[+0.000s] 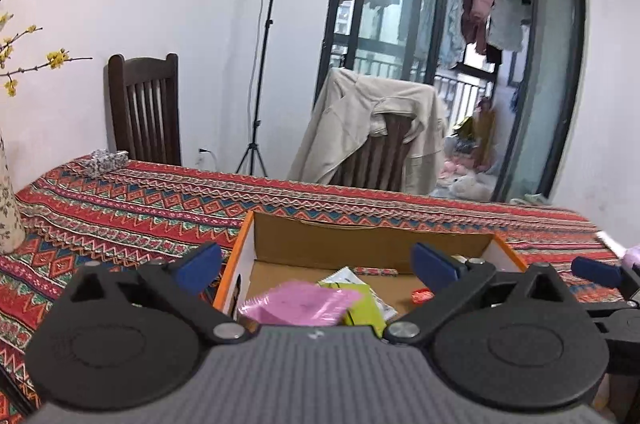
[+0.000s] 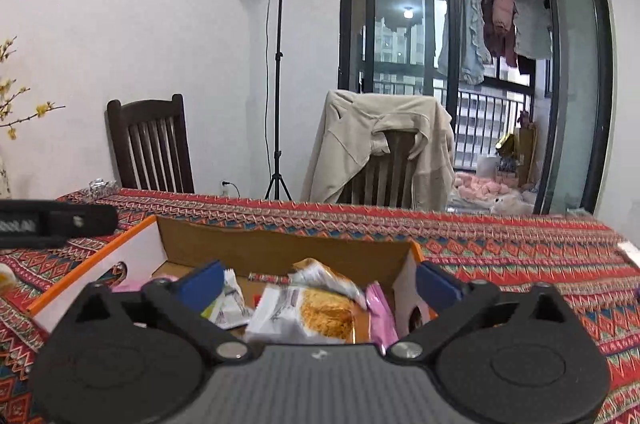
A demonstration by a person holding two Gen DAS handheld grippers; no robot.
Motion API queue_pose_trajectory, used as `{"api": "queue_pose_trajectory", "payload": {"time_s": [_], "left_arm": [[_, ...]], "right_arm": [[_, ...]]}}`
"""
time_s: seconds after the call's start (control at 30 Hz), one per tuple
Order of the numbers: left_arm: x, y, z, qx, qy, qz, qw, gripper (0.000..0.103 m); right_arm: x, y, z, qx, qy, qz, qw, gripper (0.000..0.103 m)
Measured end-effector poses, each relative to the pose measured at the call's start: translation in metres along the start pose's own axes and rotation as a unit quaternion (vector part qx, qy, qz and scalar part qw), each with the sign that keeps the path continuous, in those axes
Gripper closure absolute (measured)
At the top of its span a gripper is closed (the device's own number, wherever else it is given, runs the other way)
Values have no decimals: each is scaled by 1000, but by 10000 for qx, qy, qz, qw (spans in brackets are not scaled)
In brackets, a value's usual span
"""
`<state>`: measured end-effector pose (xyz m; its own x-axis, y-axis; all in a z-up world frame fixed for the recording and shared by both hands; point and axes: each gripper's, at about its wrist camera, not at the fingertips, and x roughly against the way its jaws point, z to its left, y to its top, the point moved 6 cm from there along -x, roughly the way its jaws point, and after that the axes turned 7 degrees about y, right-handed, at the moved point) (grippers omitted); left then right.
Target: Organize snacks
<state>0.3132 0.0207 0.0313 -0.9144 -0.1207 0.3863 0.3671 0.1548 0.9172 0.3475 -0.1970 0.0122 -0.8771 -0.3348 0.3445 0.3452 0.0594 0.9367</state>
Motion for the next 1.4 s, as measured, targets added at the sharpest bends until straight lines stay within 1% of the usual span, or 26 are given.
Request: {"api": "queue_pose_trajectory", "payload": {"time_s": [0.1, 0.23, 0.4, 0.53, 0.63, 0.73, 0.9, 1.07, 1.4], "left_arm": [[15, -5, 6, -17, -28, -124, 9999, 0], [48, -14, 13, -27, -27, -318, 9995, 0], [98, -33, 14, -312, 25, -551, 9980, 0], [127, -53, 17, -346, -74, -418, 9985, 0], [142, -72, 21, -337, -123, -198, 9992, 0], [153, -90, 25, -393, -135, -95, 9991, 0], [166, -116, 25, -457, -132, 74, 9988, 0], [172, -134, 24, -472, -164, 193, 9986, 0], [172, -147, 29, -434, -172, 340, 9983, 0]], "right_arm": [[17, -8, -4, -44, 34, 36, 10000, 0], [47, -17, -4, -60, 90, -5, 9999, 0], [97, -29, 1, -60, 130, -109, 9998, 0], [136, -42, 8, -133, 195, -170, 9996, 0], [156, -55, 11, -171, 265, -130, 9994, 0], [170, -69, 16, -170, 263, -43, 9995, 0], [182, -94, 23, -200, 288, 154, 9993, 0], [188, -111, 27, -230, 326, 328, 9987, 0], [189, -123, 27, -321, 312, 448, 9980, 0]]}}
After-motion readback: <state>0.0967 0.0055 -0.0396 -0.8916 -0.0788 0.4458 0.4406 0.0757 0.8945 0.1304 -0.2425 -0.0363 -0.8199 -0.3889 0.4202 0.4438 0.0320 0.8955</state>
